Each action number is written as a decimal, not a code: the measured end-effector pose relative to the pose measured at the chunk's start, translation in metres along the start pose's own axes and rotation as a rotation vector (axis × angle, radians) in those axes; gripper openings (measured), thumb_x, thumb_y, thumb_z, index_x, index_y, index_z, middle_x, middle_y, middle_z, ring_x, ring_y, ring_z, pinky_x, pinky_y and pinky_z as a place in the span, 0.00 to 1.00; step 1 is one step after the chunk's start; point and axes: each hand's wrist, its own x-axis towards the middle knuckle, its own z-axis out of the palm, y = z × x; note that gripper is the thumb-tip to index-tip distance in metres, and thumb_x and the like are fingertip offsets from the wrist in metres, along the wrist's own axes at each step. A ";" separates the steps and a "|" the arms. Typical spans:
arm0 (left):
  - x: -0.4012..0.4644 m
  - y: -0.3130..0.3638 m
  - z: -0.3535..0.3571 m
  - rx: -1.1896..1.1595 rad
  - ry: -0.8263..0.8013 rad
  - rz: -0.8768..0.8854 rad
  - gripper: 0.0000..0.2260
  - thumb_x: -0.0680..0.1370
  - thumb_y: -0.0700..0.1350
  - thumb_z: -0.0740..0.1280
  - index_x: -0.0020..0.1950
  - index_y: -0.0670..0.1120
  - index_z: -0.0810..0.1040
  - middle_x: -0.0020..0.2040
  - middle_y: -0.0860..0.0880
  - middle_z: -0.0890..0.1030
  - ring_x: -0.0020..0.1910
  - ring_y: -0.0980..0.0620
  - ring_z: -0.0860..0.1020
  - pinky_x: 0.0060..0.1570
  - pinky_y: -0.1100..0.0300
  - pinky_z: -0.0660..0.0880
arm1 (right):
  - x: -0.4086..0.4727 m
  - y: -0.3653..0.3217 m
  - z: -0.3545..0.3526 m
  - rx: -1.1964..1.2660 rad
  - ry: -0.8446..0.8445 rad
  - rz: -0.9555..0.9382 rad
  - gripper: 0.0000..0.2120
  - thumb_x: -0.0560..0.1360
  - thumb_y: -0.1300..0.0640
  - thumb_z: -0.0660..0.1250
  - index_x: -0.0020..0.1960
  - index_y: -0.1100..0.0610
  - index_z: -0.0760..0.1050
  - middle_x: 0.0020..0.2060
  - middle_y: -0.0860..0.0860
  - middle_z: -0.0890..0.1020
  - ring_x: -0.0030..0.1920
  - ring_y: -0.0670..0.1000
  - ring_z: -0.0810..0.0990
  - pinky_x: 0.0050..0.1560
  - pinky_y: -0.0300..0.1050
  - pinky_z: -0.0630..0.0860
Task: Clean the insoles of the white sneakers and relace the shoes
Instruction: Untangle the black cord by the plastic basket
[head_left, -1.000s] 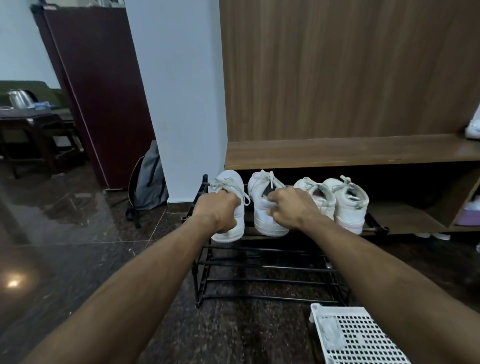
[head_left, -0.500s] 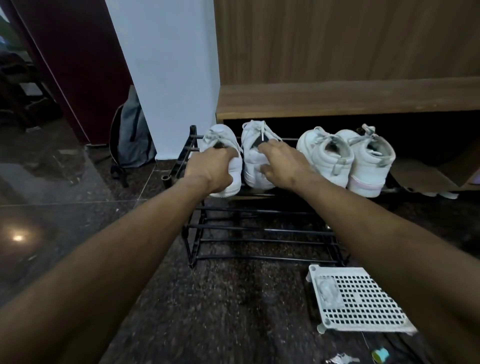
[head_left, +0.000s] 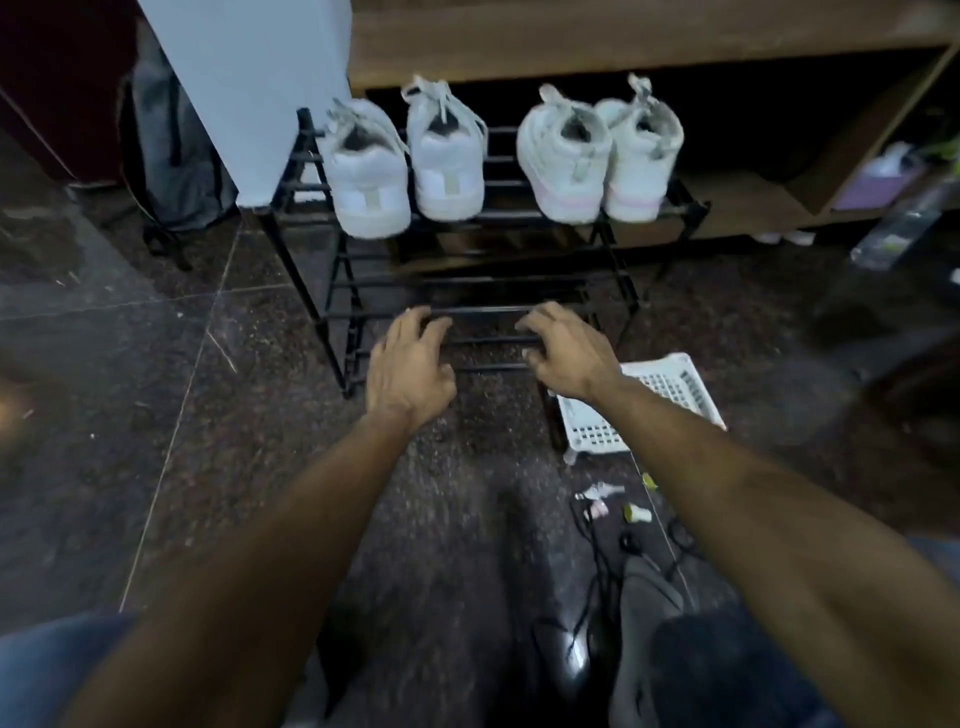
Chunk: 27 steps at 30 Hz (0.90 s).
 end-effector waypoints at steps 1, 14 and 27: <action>-0.015 0.006 0.013 -0.019 -0.080 -0.014 0.25 0.77 0.45 0.65 0.74 0.48 0.66 0.75 0.45 0.61 0.74 0.44 0.59 0.70 0.46 0.63 | -0.017 0.006 0.012 0.014 -0.051 0.057 0.16 0.76 0.55 0.65 0.63 0.52 0.73 0.61 0.52 0.72 0.63 0.56 0.72 0.55 0.50 0.73; -0.127 0.086 0.115 -0.100 -0.690 -0.168 0.16 0.76 0.44 0.66 0.63 0.45 0.77 0.65 0.39 0.75 0.65 0.41 0.72 0.65 0.54 0.70 | -0.188 0.036 0.103 0.250 -0.500 0.566 0.13 0.73 0.55 0.66 0.55 0.58 0.80 0.52 0.58 0.82 0.55 0.59 0.80 0.53 0.47 0.76; -0.137 0.084 0.166 -0.368 -0.841 -0.243 0.09 0.77 0.36 0.62 0.52 0.47 0.78 0.44 0.48 0.79 0.40 0.50 0.76 0.36 0.60 0.71 | -0.213 0.062 0.120 0.235 -0.616 0.700 0.10 0.72 0.57 0.67 0.51 0.56 0.82 0.50 0.56 0.84 0.51 0.57 0.81 0.51 0.45 0.78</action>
